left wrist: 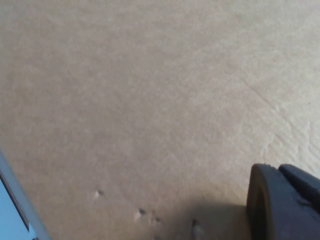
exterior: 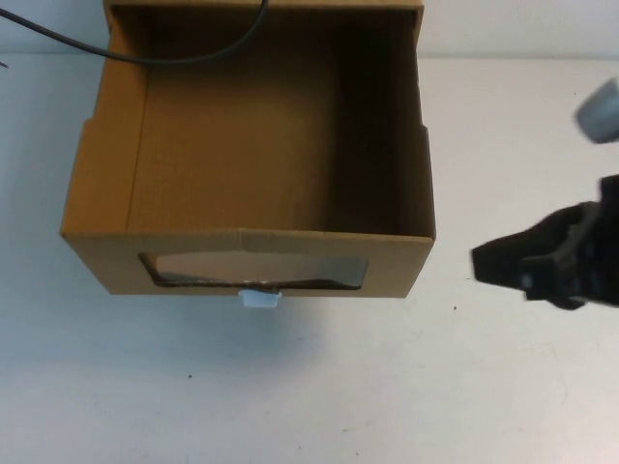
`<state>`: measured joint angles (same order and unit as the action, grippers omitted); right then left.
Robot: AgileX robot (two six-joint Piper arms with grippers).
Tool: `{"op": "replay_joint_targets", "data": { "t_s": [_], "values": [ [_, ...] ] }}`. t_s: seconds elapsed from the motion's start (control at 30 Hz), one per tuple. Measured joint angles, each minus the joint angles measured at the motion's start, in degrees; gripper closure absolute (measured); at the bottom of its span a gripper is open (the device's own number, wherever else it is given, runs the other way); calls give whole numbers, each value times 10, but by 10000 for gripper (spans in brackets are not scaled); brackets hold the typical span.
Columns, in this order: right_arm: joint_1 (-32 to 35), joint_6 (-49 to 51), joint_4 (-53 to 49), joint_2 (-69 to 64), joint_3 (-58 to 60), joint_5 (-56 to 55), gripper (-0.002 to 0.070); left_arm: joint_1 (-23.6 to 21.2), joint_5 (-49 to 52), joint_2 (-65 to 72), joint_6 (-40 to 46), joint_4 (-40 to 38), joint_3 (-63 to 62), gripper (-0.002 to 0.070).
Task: Close the shoe box
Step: Close the shoe box with your right arm
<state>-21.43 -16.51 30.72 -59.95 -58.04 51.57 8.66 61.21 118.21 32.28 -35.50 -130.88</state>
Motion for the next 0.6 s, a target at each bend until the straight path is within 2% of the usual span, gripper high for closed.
{"op": "replay_joint_targets", "data": {
  "t_s": [0.17,0.27,0.37,0.6],
  "values": [
    [-178,104,-115,-71,-55,-49,687,0,-1,0,0,0,0,677],
    [-243,130,-150,-127,-90,-69,687,0,-1,0,0,0,0,677],
    [-267,137,-158,-179,-131,-79,687,0,-1,0,0,0,0,677],
    [-270,139,-176,-272,-214,-83,687,0,-2,0,0,-1,0,677]
  ]
}}
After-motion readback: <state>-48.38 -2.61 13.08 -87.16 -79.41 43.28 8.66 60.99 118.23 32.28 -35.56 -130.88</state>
